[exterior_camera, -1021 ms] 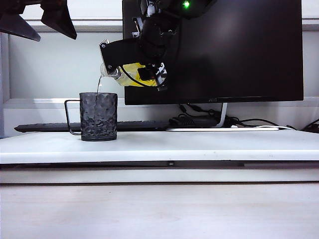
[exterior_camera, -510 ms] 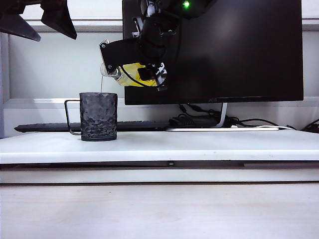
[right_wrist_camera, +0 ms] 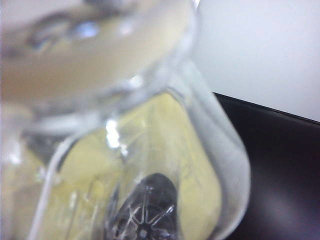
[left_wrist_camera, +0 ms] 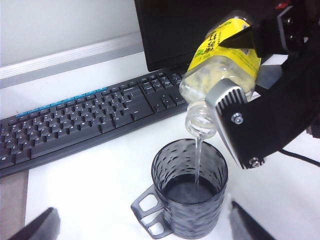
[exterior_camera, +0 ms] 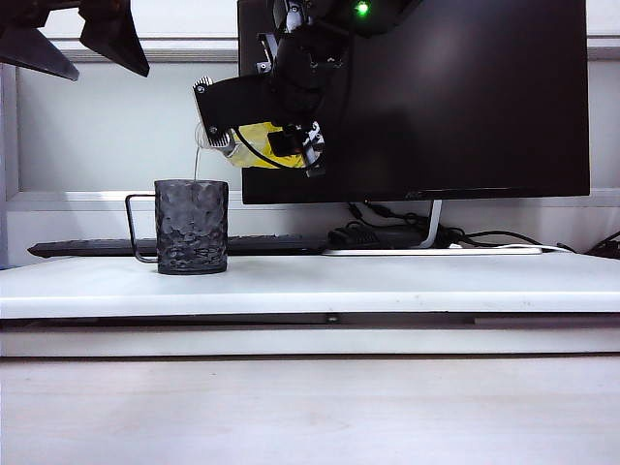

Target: Carefully pick up the bottle and pour some water from the bottle into the cup.

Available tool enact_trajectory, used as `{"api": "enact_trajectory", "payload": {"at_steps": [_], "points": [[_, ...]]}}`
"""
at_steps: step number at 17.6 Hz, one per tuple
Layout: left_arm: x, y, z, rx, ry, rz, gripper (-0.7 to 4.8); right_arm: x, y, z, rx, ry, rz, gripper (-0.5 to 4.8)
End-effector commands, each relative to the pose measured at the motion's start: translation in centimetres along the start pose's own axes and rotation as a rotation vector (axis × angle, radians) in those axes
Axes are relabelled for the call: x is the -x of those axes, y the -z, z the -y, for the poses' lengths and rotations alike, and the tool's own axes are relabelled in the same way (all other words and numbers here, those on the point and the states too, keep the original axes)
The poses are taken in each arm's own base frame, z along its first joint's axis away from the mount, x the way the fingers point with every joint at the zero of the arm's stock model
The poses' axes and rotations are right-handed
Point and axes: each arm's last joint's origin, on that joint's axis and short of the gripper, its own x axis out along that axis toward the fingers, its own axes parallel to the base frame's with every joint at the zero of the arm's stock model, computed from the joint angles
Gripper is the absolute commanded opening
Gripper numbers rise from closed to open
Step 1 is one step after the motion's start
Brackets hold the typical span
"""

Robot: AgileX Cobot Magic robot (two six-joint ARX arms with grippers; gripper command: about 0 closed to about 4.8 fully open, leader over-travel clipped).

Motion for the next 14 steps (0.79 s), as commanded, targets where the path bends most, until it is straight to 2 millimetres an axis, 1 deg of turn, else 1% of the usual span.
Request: {"api": "enact_trajectory", "payload": {"at_steps": [1,5,10,11,12,14], "points": [[0.08,-0.16,-0.02,0.001,0.006,0.011,4.79,0.43,0.23,1.11,-0.033,0.048,-0.008,1.71],[0.08,-0.15,-0.02,0.001,0.006,0.011,4.79,0.43,0.23,1.10,-0.045,0.047,-0.008,1.70],[0.08,-0.15,-0.02,0.001,0.006,0.011,4.79,0.43,0.24,1.11,-0.113,0.048,-0.010,1.70],[0.08,-0.16,-0.02,0.001,0.006,0.011,4.79,0.44,0.23,1.11,-0.148,0.049,-0.009,1.70],[0.08,-0.16,-0.02,0.001,0.006,0.011,4.79,0.45,0.25,1.13,-0.218,0.049,-0.009,1.70],[0.08,-0.15,-0.01,0.001,0.007,0.011,4.79,0.45,0.37,1.12,-0.401,0.053,-0.043,1.69]]}}
